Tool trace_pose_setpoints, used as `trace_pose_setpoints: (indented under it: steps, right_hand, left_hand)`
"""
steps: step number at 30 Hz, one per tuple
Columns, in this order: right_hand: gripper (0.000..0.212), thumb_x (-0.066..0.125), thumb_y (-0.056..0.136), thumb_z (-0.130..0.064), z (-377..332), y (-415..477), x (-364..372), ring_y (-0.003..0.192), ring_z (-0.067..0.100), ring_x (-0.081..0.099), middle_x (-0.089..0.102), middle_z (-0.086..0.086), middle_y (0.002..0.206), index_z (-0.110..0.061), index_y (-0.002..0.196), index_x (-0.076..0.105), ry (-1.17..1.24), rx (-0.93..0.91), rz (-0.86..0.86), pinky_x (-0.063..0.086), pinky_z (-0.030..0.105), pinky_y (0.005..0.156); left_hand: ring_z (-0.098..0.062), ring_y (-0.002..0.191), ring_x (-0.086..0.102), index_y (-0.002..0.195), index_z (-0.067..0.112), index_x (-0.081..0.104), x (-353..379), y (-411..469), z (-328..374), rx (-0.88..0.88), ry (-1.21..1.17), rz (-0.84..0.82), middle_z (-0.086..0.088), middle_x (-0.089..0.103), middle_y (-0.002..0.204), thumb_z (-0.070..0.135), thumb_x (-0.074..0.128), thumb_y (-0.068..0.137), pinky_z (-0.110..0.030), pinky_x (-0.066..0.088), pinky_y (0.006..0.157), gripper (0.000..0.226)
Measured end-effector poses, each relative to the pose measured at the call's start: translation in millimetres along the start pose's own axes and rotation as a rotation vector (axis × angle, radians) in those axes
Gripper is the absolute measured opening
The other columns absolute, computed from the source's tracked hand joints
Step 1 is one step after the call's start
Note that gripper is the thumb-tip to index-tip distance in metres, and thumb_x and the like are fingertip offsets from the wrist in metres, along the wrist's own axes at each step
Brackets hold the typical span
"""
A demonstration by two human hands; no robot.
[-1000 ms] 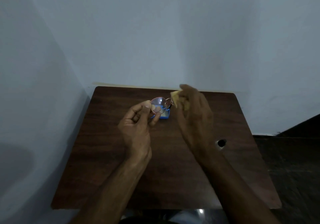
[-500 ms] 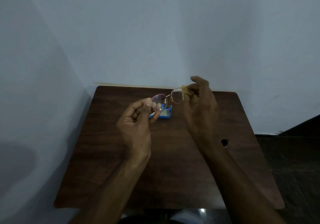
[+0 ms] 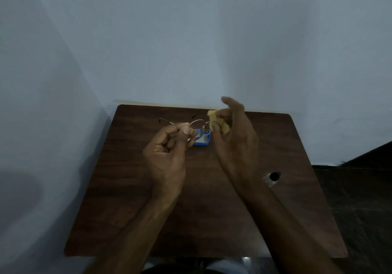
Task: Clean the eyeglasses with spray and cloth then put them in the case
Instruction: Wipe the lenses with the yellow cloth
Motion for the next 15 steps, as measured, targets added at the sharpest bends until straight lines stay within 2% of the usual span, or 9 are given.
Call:
trace_pose_setpoints:
  steps: [2,6,11,15]
  right_hand:
    - [0.063,0.077,0.087,-0.006,3.1,3.8,0.3,0.097,0.01,0.067,0.068,-0.007,0.111,-0.018,0.143,0.05,0.021,0.073,0.005,0.06,0.034,0.084]
    - [0.057,0.075,0.092,-0.012,-27.5,-12.3,5.1,0.103,0.008,0.067,0.069,-0.011,0.116,-0.021,0.143,0.051,0.147,-0.068,-0.146,0.057,0.029,0.089]
    - [0.06,0.076,0.092,-0.01,-6.1,9.9,-1.8,0.095,0.005,0.068,0.067,-0.013,0.104,-0.024,0.143,0.047,0.157,0.114,0.005,0.06,0.034,0.08]
    - [0.065,0.074,0.091,-0.004,-20.8,-5.8,1.1,0.108,0.007,0.068,0.071,-0.01,0.116,-0.026,0.145,0.046,0.212,-0.003,-0.121,0.058,0.036,0.091]
  left_hand:
    - [-0.029,0.088,0.08,0.104,-0.001,0.074,2.8,-0.7,0.3,0.007,0.002,0.003,-0.011,0.081,0.09,0.001,0.07,0.097,-0.04,0.066,0.08,0.009]
    - [-0.021,0.087,0.079,0.105,-0.004,0.075,2.5,0.5,-2.6,0.017,0.048,0.03,-0.007,0.081,0.092,0.001,0.071,0.096,-0.036,0.065,0.076,0.011]
    - [-0.026,0.09,0.08,0.107,-0.005,0.075,9.4,-1.6,-0.6,0.023,0.074,0.004,-0.01,0.08,0.092,0.002,0.071,0.097,-0.04,0.066,0.078,0.013]
    - [-0.027,0.091,0.078,0.105,0.0,0.077,3.0,-0.1,-8.8,-0.043,0.065,0.066,-0.011,0.079,0.094,0.009,0.07,0.099,-0.048,0.065,0.079,0.012]
Point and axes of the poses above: each hand's wrist, its own y-axis towards the middle knuckle, its own x-axis out of the palm, z = x × y, the point moved 5 cm from there along y, towards the middle knuckle
